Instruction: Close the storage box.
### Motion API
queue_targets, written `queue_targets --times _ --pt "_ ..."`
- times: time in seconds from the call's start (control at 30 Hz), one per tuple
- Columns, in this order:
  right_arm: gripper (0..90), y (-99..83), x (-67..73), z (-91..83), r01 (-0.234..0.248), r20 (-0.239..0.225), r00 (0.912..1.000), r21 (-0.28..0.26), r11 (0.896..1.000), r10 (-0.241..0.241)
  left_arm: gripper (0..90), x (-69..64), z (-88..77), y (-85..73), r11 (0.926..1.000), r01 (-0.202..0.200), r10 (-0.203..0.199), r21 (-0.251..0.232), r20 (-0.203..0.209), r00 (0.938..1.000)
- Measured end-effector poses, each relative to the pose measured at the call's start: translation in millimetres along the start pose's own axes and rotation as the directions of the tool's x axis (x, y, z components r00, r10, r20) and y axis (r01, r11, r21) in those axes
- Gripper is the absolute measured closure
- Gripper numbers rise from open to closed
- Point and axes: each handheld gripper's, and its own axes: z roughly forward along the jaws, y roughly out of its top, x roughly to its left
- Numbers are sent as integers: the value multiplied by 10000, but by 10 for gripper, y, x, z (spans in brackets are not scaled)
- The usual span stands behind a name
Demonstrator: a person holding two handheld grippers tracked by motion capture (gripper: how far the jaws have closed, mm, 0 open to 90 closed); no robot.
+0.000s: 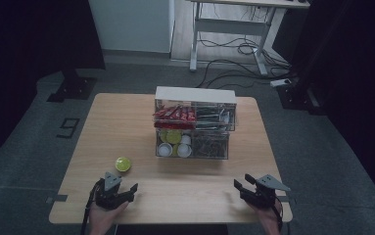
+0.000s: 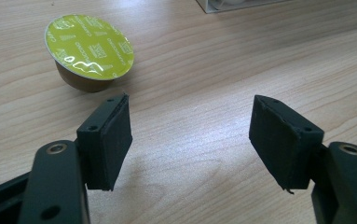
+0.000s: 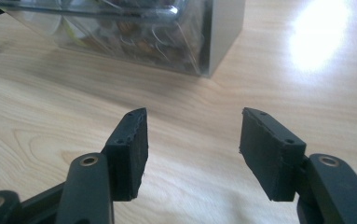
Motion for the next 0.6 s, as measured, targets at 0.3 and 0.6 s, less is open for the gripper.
queue_targets --times 0.3,0.6 --pt "402 -50 -66 40 -164 -62 9998 264 9995 166 300 13 7 -4 10000 -24 24 89 66 10000" --pt "392 -41 -57 72 -33 -115 9999 317 9995 36 299 44 -22 5 10000 75 -75 -9 48 10000"
